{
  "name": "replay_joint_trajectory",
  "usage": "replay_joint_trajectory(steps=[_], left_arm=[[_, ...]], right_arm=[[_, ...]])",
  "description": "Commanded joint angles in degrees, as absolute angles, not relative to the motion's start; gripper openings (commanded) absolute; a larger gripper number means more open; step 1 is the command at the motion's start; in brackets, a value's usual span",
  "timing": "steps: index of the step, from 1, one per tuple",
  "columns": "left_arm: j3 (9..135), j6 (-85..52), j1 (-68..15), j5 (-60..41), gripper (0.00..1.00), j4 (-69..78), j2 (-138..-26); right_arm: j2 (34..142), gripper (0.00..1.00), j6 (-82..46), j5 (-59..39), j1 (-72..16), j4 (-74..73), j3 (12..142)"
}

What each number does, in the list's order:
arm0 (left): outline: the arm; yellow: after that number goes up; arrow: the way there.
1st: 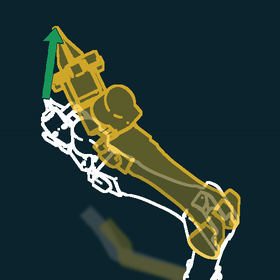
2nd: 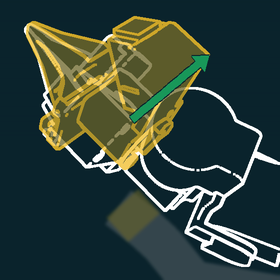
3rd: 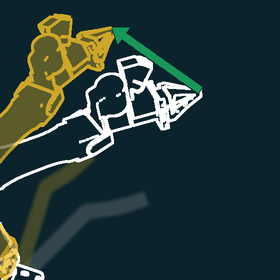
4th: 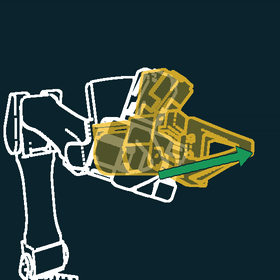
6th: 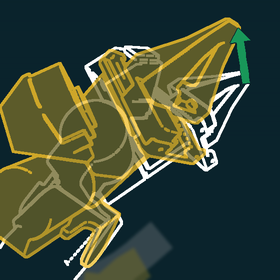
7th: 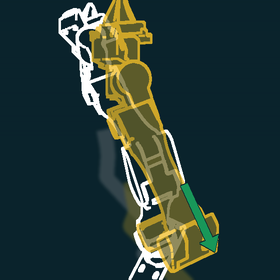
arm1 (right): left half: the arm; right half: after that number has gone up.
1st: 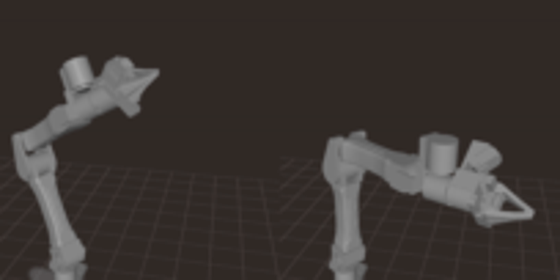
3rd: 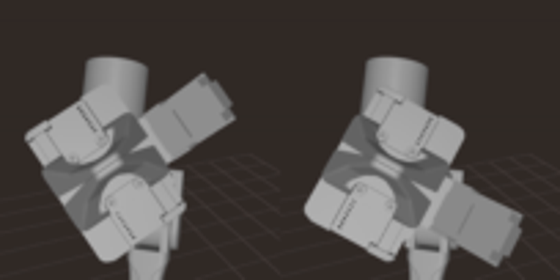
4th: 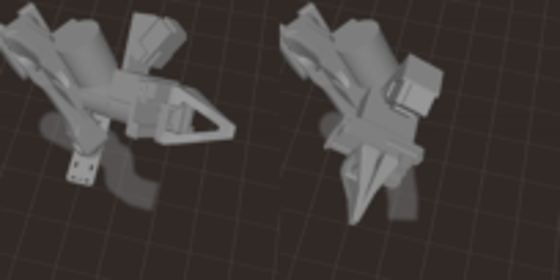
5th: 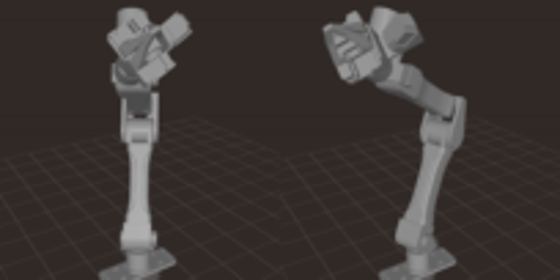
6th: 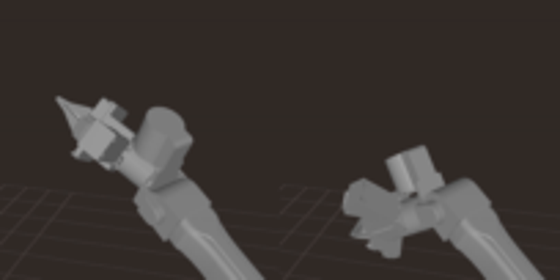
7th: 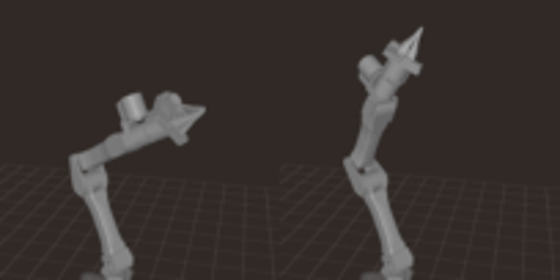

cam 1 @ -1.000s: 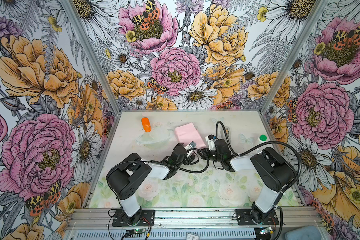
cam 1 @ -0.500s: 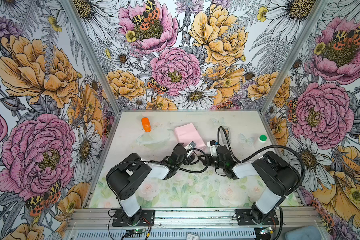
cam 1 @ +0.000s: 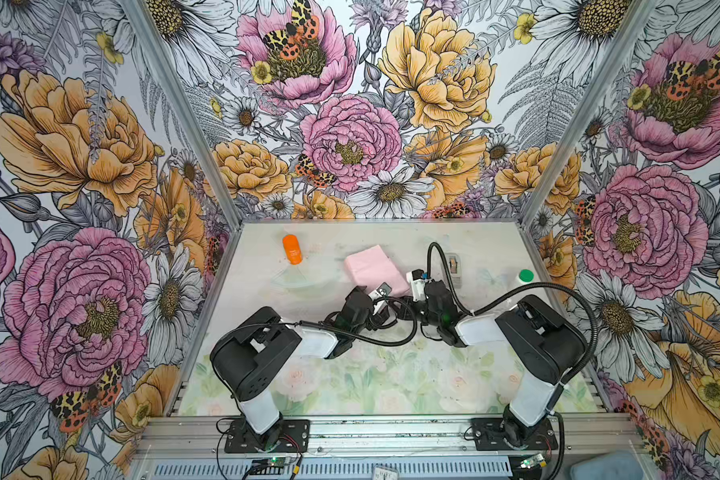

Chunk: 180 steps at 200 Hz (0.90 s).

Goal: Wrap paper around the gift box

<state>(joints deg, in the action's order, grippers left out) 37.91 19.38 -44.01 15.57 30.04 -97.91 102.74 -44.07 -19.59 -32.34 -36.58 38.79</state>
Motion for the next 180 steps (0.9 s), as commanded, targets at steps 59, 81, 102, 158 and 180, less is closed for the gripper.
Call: replay_joint_trajectory(steps=[59, 81, 102, 158, 180], left_arm=[[36.98, 18.07, -43.83, 15.64, 0.87, 26.98, -97.05], [37.23, 18.11, -43.69, 15.56, 0.87, 26.98, -97.34], [37.18, 18.01, -43.68, 15.56, 0.87, 26.97, -97.64], [37.22, 18.28, -43.68, 15.57, 0.87, 26.63, -97.12], [37.12, 18.29, -43.7, 15.6, 0.87, 26.7, -97.09]], right_arm=[[99.35, 0.01, -42.29, -17.92, -32.34, -37.6, 35.28], [98.76, 0.01, -42.63, -17.58, -32.43, -37.76, 33.32], [99.39, 0.0, -42.88, -17.82, -32.43, -38.25, 33.84], [103.89, 0.0, -42.28, -18.05, -32.35, -39.22, 38.56], [105.6, 0.0, -41.77, -18.11, -31.95, -39.09, 41.58]])
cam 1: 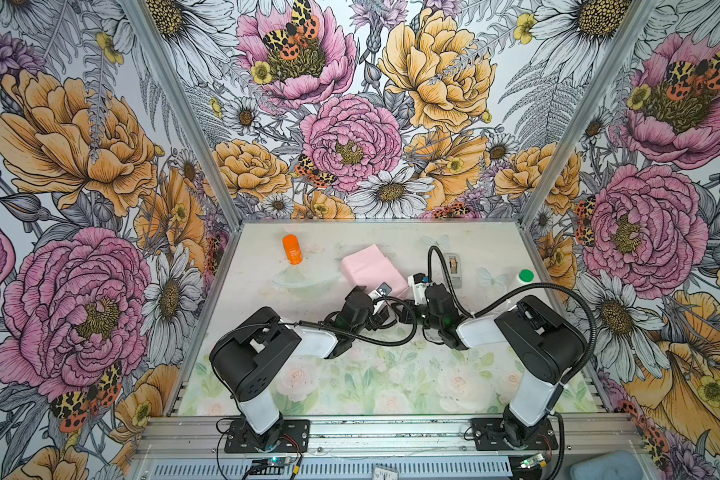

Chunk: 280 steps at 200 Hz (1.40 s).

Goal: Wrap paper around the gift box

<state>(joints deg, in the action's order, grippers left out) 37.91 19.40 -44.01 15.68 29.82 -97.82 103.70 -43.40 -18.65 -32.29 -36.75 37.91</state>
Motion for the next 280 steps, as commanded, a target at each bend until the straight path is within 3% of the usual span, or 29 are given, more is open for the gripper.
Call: replay_joint_trajectory(steps=[1, 30, 70, 112, 139, 169, 222, 280], left_arm=[[37.11, 18.28, -43.69, 15.58, 0.87, 26.66, -97.1], [37.09, 18.11, -43.61, 15.56, 0.87, 26.56, -97.04], [36.58, 17.61, -43.76, 16.19, 0.88, 26.54, -95.33], [36.25, 14.52, -43.55, 16.99, 0.91, 23.57, -86.38], [36.76, 9.9, -42.35, 15.32, 0.92, 16.82, -77.82], [38.08, -4.22, -35.76, 8.39, 0.93, 6.61, -69.84], [41.72, -21.89, -24.42, -4.71, 0.93, -7.94, -66.46], [41.37, -28.3, -19.1, -13.95, 0.94, -7.22, -69.31]], right_arm=[[105.67, 0.0, -41.76, -18.15, -31.93, -39.1, 41.71], [106.28, 0.0, -41.62, -18.45, -31.64, -38.88, 43.6], [101.44, 0.0, -42.1, -17.63, -31.82, -39.85, 36.62], [93.75, 0.19, -41.48, -16.25, -31.82, -34.06, 31.44], [87.44, 0.31, -37.79, -13.33, -31.73, -23.49, 34.36], [83.41, 0.39, -31.43, -9.53, -30.54, -9.84, 42.58], [95.35, 0.45, -25.05, -10.63, -25.84, 11.19, 64.76], [108.49, 0.5, -26.73, -22.48, -24.11, 13.28, 75.66]])
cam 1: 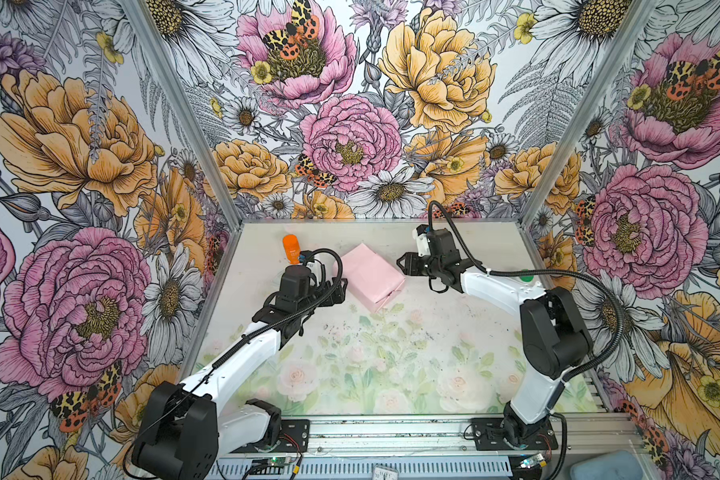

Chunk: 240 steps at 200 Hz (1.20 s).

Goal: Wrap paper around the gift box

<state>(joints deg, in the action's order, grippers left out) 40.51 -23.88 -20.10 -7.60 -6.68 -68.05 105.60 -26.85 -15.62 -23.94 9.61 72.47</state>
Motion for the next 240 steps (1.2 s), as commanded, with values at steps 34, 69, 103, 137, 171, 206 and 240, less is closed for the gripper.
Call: replay_joint_trajectory(steps=[34, 69, 103, 137, 171, 206, 240], left_arm=[[41.63, -30.0, -17.72, -16.93, 0.94, -5.7, -72.38], [42.22, -31.07, -16.6, -19.55, 0.94, -2.71, -76.06], [42.97, -32.52, -15.32, -21.9, 0.93, 0.3, -80.86], [45.22, -32.9, -14.25, -22.01, 0.88, 1.67, -85.59], [47.61, -33.88, -13.71, -23.33, 0.84, 2.95, -90.0], [48.68, -34.89, -13.62, -24.25, 0.82, 4.2, -92.81], [49.37, -35.64, -13.75, -25.45, 0.79, 4.35, -94.72]], right_arm=[[108.56, 0.49, -29.24, -29.98, -25.14, 12.99, 73.4], [102.89, 0.5, -33.39, -32.24, -29.74, 12.1, 66.7], [98.18, 0.54, -36.57, -28.17, -28.01, 17.5, 66.14], [103.25, 0.56, -35.34, -27.79, -25.07, 22.14, 72.95], [110.36, 0.59, -34.72, -30.66, -24.96, 24.31, 80.69], [115.21, 0.59, -34.38, -32.77, -24.97, 26.12, 85.71], [117.29, 0.59, -34.37, -33.69, -24.96, 26.89, 86.92]])
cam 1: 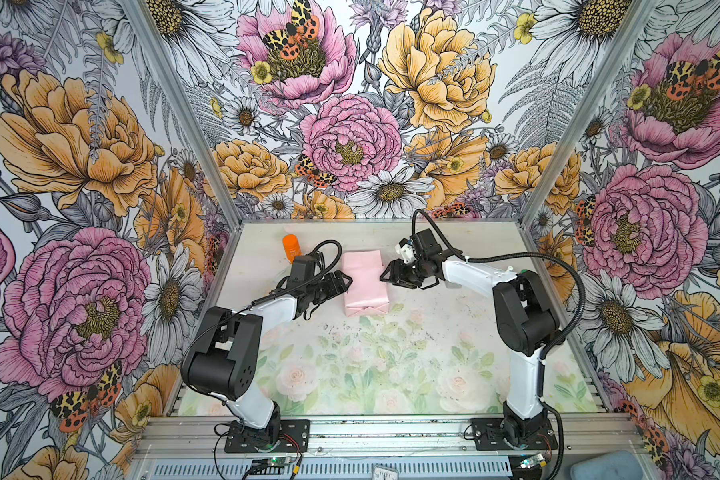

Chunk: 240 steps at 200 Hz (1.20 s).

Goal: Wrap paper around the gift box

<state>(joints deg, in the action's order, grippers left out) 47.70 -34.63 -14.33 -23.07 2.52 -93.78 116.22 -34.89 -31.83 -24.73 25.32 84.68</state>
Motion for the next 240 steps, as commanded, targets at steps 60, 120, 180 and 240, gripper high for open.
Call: replay_joint_trajectory(steps=[60, 120, 180, 240], left_arm=[[51.18, -36.2, -18.1, -25.94, 0.8, 5.86, -96.0], [52.67, -37.13, -23.08, -24.2, 0.82, 5.92, -95.77], [50.53, -35.81, -18.15, -25.17, 0.83, 2.03, -90.09], [54.12, -35.46, -19.16, -27.65, 0.79, 0.79, -96.28]], right_arm=[[116.41, 0.58, -34.44, -36.71, -25.6, 26.8, 85.14], [104.88, 0.6, -34.31, -30.3, -22.71, 28.4, 72.55], [96.35, 0.62, -32.74, -28.89, -17.74, 31.88, 67.18], [104.01, 0.61, -31.86, -33.44, -18.75, 31.82, 74.6]])
